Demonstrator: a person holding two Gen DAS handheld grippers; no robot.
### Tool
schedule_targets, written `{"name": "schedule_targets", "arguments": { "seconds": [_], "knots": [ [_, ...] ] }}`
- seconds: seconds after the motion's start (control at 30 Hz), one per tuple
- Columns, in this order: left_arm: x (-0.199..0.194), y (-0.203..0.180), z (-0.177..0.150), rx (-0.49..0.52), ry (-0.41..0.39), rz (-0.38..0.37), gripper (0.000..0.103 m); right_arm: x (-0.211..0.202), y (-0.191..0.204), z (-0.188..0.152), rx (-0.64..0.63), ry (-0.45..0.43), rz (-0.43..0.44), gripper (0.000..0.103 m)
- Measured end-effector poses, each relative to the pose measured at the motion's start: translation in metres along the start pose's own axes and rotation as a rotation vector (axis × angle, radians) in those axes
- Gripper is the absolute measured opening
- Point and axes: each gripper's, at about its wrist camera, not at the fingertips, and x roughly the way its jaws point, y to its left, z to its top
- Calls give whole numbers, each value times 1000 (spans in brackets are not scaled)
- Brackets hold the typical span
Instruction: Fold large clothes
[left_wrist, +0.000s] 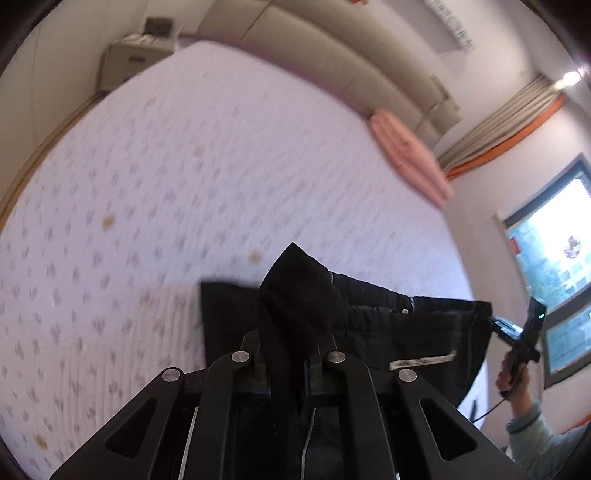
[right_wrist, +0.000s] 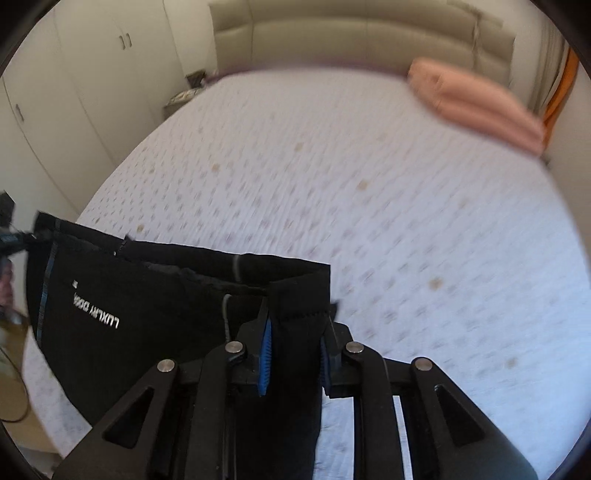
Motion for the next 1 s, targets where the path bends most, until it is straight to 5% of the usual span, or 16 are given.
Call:
{"name": "schedule_targets", "arguments": {
  "seconds": [0.2, 0.4, 0.53, 0.63, 0.73, 0.8, 0.87, 1.0],
  "knots": [
    [32, -5, 57, 25, -39, 56, 11, 20, -13, 39, 52, -61, -112, 22],
    [143, 44, 50, -25, 129, 211, 11, 158, -18, 31, 84, 167, -177, 22],
    [171, 65, 34, -38, 191, 228, 14, 207, -12, 5, 88, 275, -158, 22],
    [179, 80, 30, -61, 198, 222, 25, 219, -8, -2, 87, 291, -167, 23],
    [175, 107, 31, -167, 210, 96, 28, 222, -16, -1, 123, 309, -153, 25],
    [162, 119, 30, -247, 207, 41, 40, 218, -22, 1, 142, 325, -154, 31],
    [138, 129, 32, -293, 174, 25, 67, 207, -34, 4, 186, 327, -116, 35],
    [87, 161, 41, -378, 132, 76, 66, 163, -61, -4, 324, 280, -49, 47]
  ]
}}
